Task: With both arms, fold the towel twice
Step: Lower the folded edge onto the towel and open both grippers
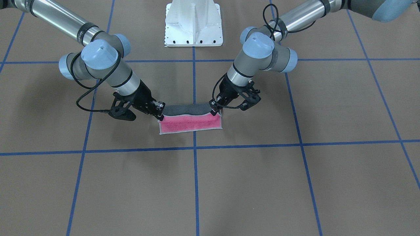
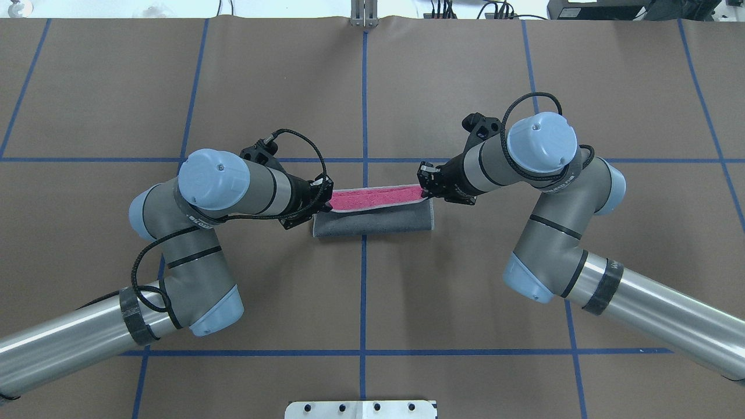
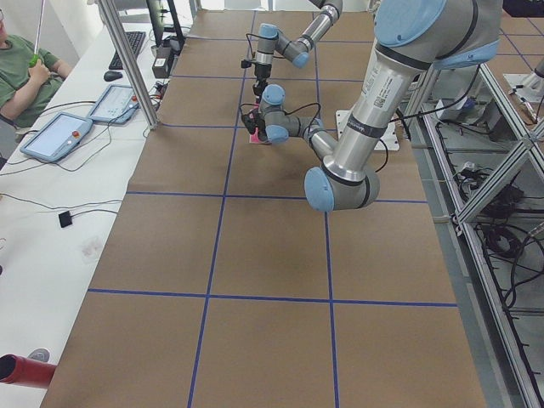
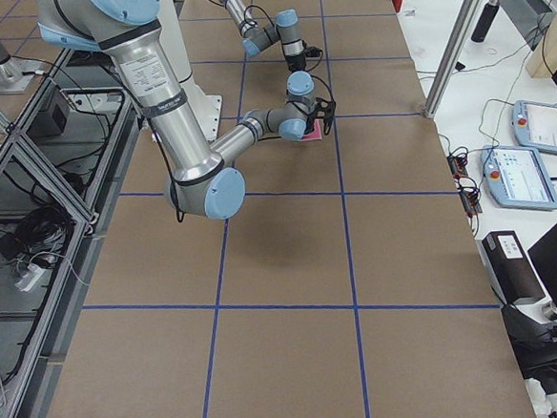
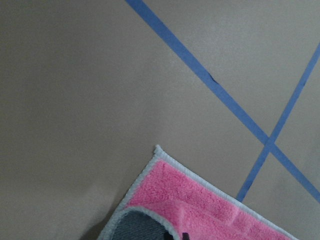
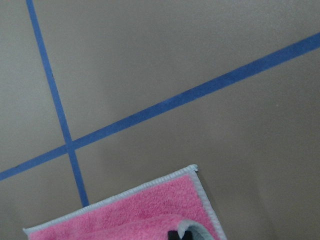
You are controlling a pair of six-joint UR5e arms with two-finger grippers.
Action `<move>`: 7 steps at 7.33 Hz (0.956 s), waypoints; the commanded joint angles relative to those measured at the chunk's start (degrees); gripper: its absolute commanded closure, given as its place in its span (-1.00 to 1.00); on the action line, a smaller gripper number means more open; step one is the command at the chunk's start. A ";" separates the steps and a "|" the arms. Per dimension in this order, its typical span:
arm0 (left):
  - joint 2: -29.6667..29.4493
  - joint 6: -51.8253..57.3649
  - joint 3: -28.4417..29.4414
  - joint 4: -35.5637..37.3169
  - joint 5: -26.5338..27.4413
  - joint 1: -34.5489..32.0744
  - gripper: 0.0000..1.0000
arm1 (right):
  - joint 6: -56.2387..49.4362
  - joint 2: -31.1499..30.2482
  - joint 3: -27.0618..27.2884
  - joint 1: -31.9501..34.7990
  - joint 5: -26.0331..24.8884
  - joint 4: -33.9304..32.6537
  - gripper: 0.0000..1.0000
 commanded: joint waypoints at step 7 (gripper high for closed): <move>-0.05 0.93 -0.70 0.02 -0.29 -2.83 -0.98 | 1.21 0.49 -0.04 2.01 2.45 -0.18 -0.98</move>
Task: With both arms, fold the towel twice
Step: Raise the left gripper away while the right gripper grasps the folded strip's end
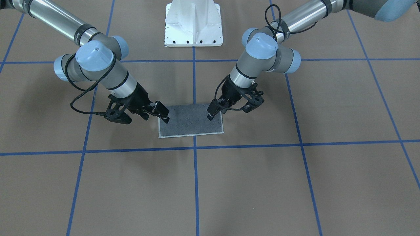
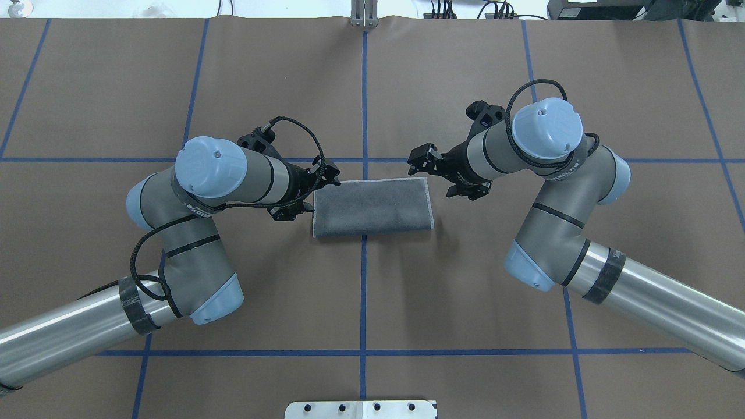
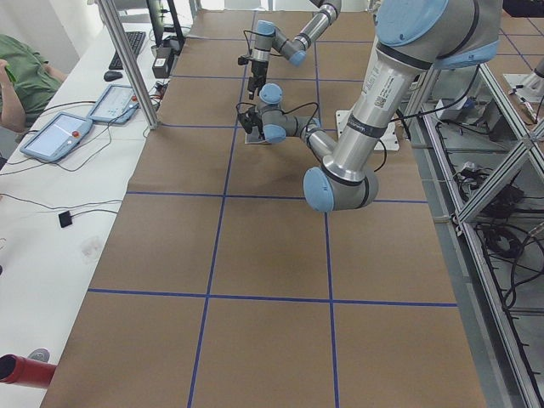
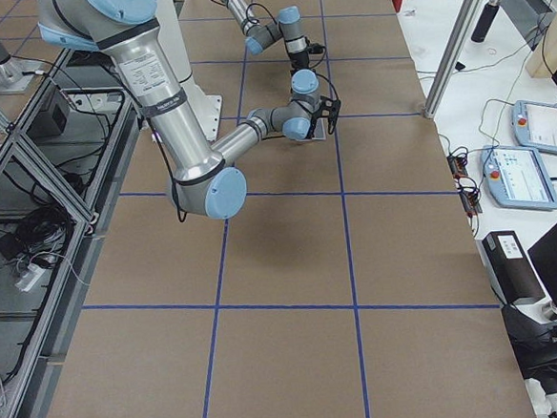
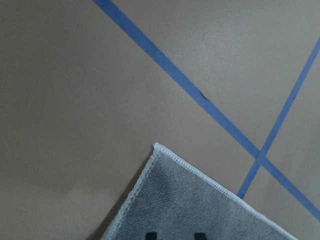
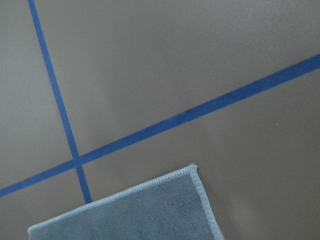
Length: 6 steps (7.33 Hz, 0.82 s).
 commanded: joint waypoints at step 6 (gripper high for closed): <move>0.49 2.24 -0.18 0.95 -15.58 -11.75 -0.98 | 0.96 -0.82 1.94 -0.95 2.91 -7.89 -0.98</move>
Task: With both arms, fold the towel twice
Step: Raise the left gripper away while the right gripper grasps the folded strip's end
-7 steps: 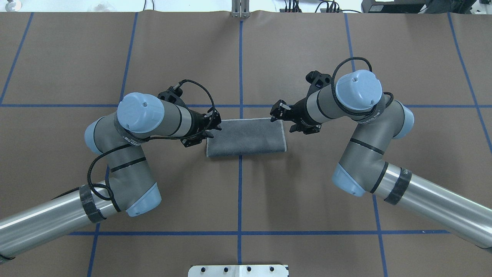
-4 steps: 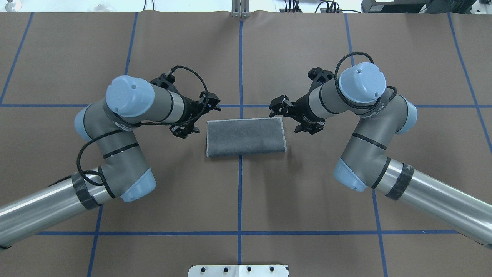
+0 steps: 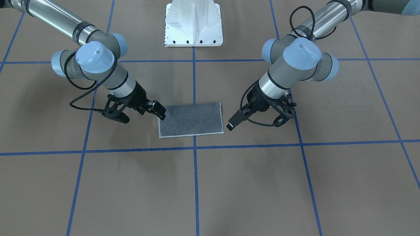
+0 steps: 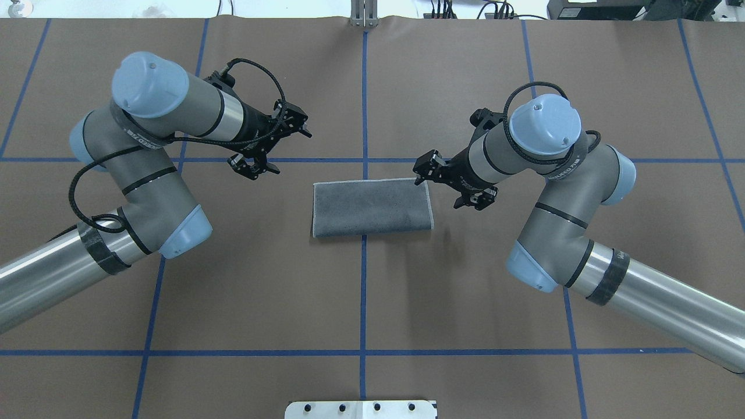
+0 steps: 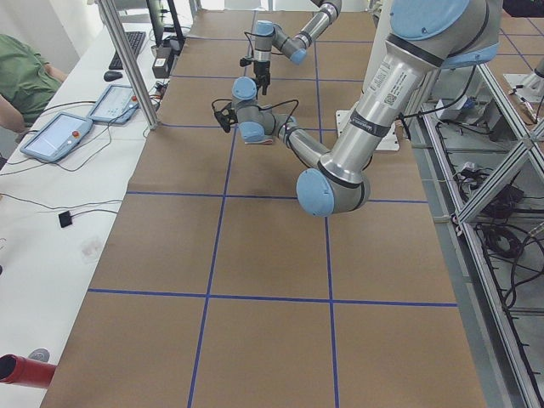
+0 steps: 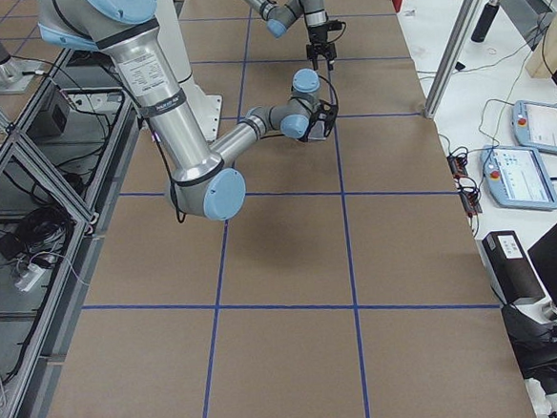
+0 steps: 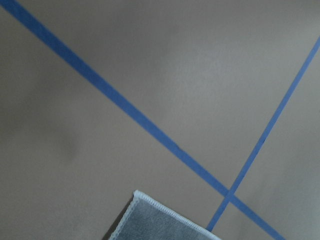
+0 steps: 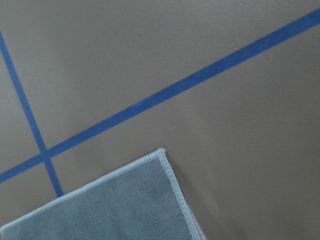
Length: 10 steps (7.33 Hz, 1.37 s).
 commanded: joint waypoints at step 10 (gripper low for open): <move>0.07 0.79 0.16 -0.04 -0.41 -0.64 -0.98 | 0.49 0.13 -0.70 -4.69 -0.73 -2.10 0.71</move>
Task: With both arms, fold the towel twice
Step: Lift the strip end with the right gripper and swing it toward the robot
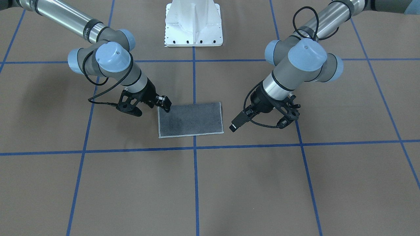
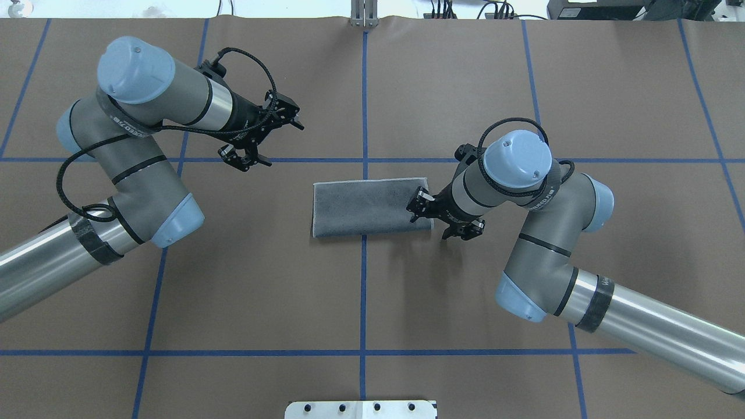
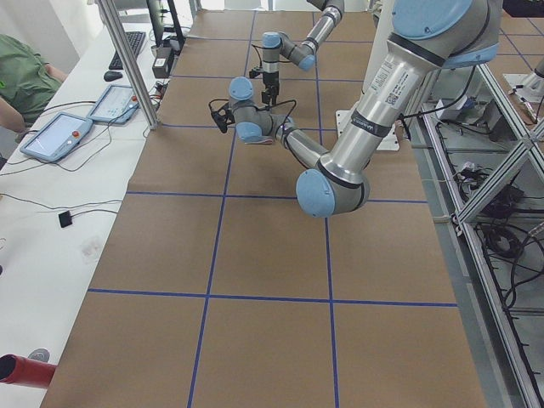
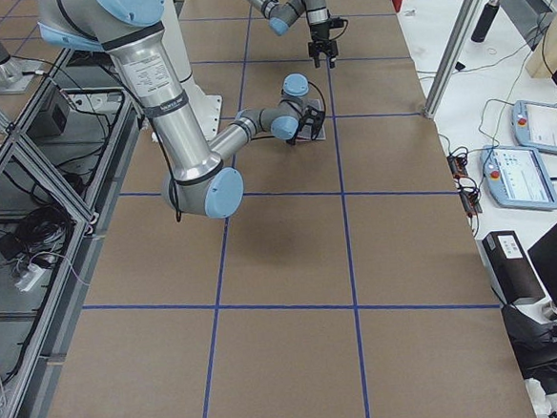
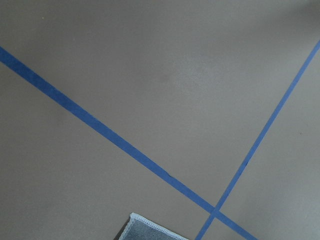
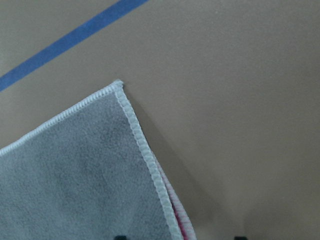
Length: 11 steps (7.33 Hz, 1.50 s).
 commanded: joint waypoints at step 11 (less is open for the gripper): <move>1.49 3.85 0.18 0.09 -0.23 -2.97 -0.98 | 1.43 5.13 7.73 -5.30 13.47 -0.04 1.00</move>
